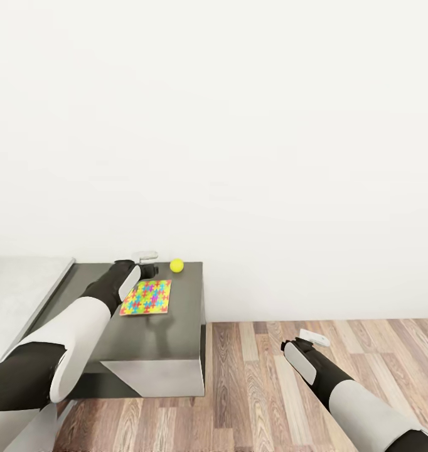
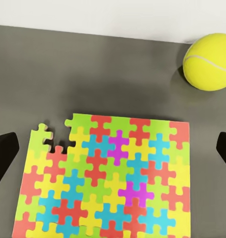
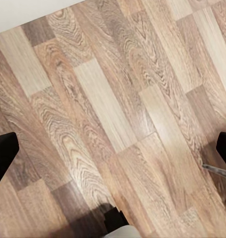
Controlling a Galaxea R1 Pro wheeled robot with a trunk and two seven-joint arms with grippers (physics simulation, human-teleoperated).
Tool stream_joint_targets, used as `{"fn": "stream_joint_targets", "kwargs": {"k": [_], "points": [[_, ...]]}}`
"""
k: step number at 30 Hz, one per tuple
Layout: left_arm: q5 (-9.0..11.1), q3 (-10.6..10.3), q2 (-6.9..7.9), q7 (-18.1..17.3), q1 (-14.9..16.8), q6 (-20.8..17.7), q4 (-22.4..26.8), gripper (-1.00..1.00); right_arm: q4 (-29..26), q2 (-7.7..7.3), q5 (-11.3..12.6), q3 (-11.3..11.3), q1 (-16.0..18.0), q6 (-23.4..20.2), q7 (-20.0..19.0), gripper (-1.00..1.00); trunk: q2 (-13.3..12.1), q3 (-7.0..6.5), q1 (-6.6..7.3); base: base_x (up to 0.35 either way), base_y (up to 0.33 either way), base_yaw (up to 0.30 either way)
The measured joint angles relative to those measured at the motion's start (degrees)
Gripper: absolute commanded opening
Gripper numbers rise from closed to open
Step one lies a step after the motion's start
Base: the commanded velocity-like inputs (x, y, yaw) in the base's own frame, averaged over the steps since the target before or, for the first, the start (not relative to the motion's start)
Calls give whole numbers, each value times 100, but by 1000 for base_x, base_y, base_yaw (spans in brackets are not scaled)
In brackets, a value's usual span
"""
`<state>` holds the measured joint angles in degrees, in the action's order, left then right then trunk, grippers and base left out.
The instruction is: Put all the toys in the child's room - the three board games (two on the bed and one on the table), the two jigsaw puzzles on the table, and the tennis ball on the table - inside the toy box on the table in the child's room.
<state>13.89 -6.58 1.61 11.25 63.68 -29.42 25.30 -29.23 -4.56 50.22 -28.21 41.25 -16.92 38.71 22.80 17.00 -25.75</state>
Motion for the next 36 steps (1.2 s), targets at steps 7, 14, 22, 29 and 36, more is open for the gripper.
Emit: {"fn": "stream_joint_targets", "kwargs": {"k": [7,14,22,29,36], "points": [[0,-1,0,-1,0,5,0,100,0,1,0,0,0,0,0,100,0,65,0,21,0,0],[0,-1,0,-6,0,10,0,100,0,6,0,0,0,0,0,100,0,131,1,82,0,0],[0,-8,6,-8,0,14,-1,100,0,5,0,0,0,6,0,100,1,205,2,183,0,0],[0,-9,3,-16,0,14,-2,100,0,30,-8,-5,0,12,0,100,1,227,1,81,0,0],[0,-9,7,-16,0,14,0,100,0,65,-9,-8,0,14,0,100,1,229,0,11,0,0]]}}
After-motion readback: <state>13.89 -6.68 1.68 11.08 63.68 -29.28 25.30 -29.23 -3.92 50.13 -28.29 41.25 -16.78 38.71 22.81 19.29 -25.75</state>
